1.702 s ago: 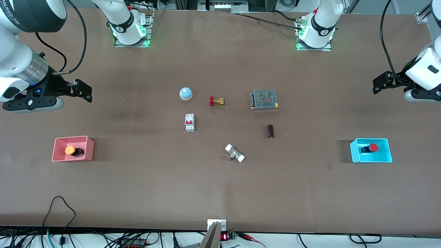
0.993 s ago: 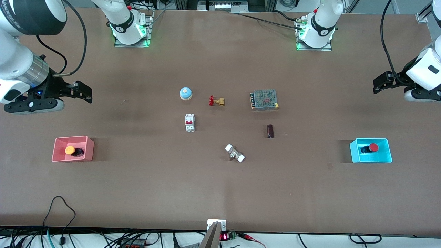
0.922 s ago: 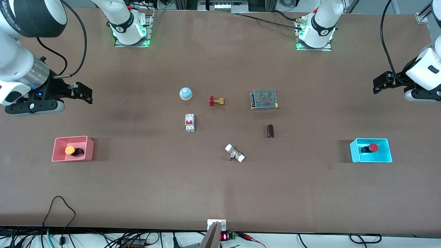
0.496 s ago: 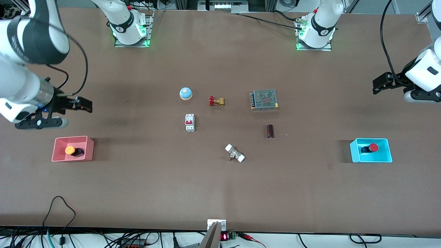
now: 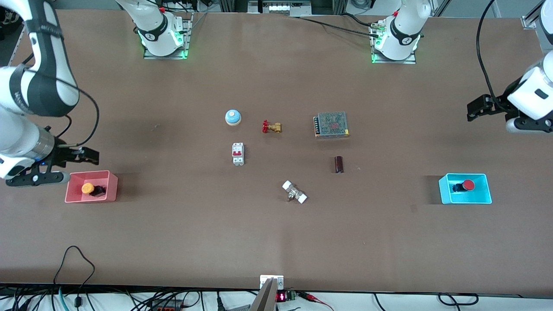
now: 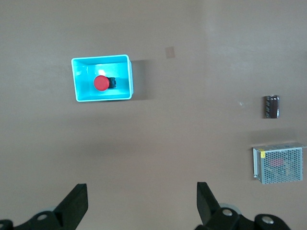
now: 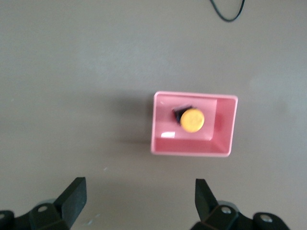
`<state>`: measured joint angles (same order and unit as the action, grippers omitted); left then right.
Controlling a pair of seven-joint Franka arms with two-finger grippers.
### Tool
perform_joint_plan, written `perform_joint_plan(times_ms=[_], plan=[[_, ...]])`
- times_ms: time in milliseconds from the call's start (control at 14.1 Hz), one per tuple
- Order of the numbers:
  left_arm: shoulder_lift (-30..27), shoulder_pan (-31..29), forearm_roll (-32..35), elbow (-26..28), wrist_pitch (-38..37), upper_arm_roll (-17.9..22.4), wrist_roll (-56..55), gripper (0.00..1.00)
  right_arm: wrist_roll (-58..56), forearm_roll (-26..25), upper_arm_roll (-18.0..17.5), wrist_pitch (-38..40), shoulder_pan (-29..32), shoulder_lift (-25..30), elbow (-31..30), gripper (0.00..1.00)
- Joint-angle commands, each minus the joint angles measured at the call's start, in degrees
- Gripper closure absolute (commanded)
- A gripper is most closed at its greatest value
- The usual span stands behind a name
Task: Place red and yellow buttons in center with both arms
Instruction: 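Lower the right gripper to the yellow button while the left gripper reaches the red button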
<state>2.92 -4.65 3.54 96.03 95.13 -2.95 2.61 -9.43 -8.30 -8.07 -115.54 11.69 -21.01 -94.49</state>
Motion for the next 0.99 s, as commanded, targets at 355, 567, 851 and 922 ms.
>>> perform_joint_plan(times_ms=[355, 567, 851, 922], plan=[[22.1, -5.0, -1.5, -14.4, -0.3, 0.2, 0.6, 0.0, -7.3, -0.7, -0.5, -16.8, 4.3, -10.0, -0.3, 0.0], [29.5, -6.2, 0.2, -17.5, 5.4, 0.3, 0.8, 0.0, -10.2, -0.7, 0.0, -21.4, 4.5, -12.0, -0.7, 0.0], [35.9, -10.2, 0.9, -16.8, 16.5, 0.3, 5.0, 0.0, -13.8, -0.6, 0.9, -25.2, 5.4, -13.9, -1.0, 0.0], [37.0, -11.2, 0.9, -16.1, 19.4, 0.3, 6.7, 0.0, -13.8, -0.6, 0.9, -25.2, 5.4, -13.9, -1.4, 0.0]])
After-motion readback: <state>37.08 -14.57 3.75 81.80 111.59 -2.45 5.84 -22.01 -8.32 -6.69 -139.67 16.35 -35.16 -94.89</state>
